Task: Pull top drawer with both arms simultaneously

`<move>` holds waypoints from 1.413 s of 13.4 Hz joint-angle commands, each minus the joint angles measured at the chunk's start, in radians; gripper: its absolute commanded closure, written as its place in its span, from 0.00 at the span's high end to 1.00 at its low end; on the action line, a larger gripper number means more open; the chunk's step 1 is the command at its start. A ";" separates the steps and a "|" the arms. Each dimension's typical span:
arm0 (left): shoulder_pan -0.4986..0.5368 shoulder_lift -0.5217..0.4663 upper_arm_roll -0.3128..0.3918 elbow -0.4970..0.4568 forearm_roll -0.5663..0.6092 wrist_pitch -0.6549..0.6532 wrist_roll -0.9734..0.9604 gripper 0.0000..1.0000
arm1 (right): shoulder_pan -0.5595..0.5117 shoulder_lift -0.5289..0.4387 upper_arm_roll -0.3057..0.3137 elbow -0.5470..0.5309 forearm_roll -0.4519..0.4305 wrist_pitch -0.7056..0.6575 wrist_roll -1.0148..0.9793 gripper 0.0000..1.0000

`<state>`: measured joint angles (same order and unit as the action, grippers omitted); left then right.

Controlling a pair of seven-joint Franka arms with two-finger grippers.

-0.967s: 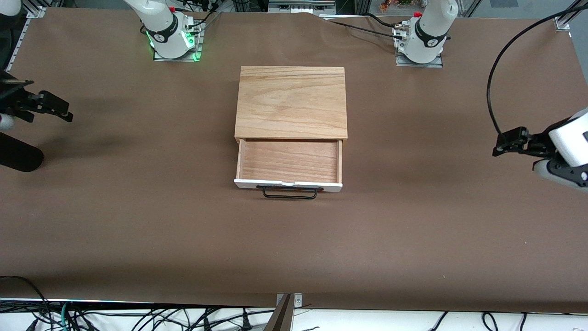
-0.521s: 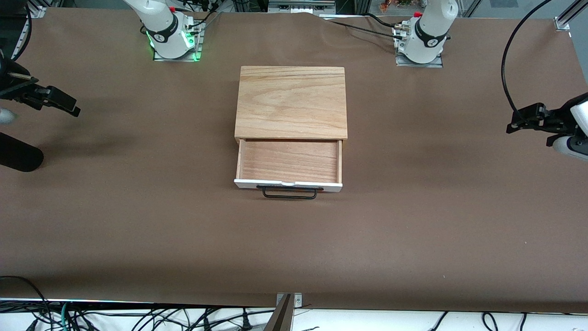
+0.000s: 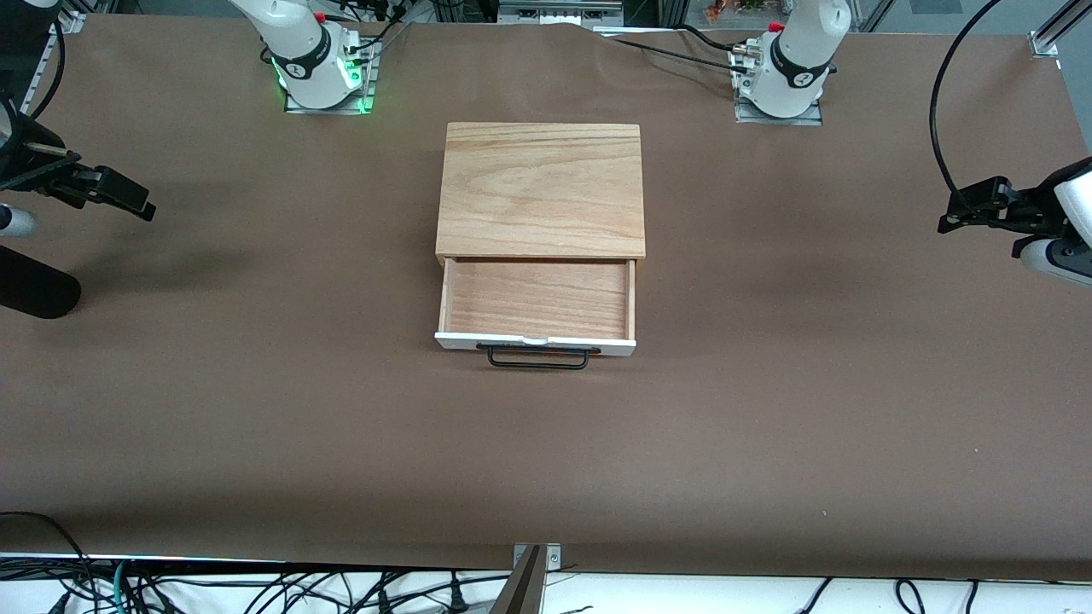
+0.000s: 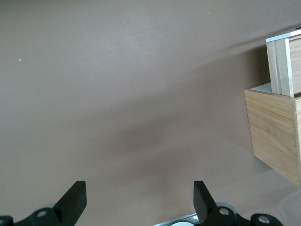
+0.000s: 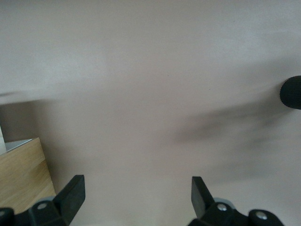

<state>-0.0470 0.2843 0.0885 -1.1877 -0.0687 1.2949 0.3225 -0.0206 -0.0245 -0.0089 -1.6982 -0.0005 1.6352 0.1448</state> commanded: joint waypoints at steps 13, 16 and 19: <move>-0.010 -0.020 -0.006 -0.036 0.041 0.010 0.003 1.00 | 0.002 0.018 0.009 0.025 0.016 -0.017 0.004 1.00; -0.010 -0.020 -0.004 -0.035 0.040 0.010 0.003 1.00 | 0.002 0.020 0.012 0.028 0.014 -0.018 0.003 1.00; -0.005 -0.019 -0.004 -0.035 0.038 0.010 0.006 1.00 | 0.002 0.020 0.014 0.028 0.014 -0.020 0.004 1.00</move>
<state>-0.0513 0.2840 0.0885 -1.2034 -0.0674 1.2963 0.3223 -0.0196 -0.0132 0.0015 -1.6977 0.0022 1.6333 0.1452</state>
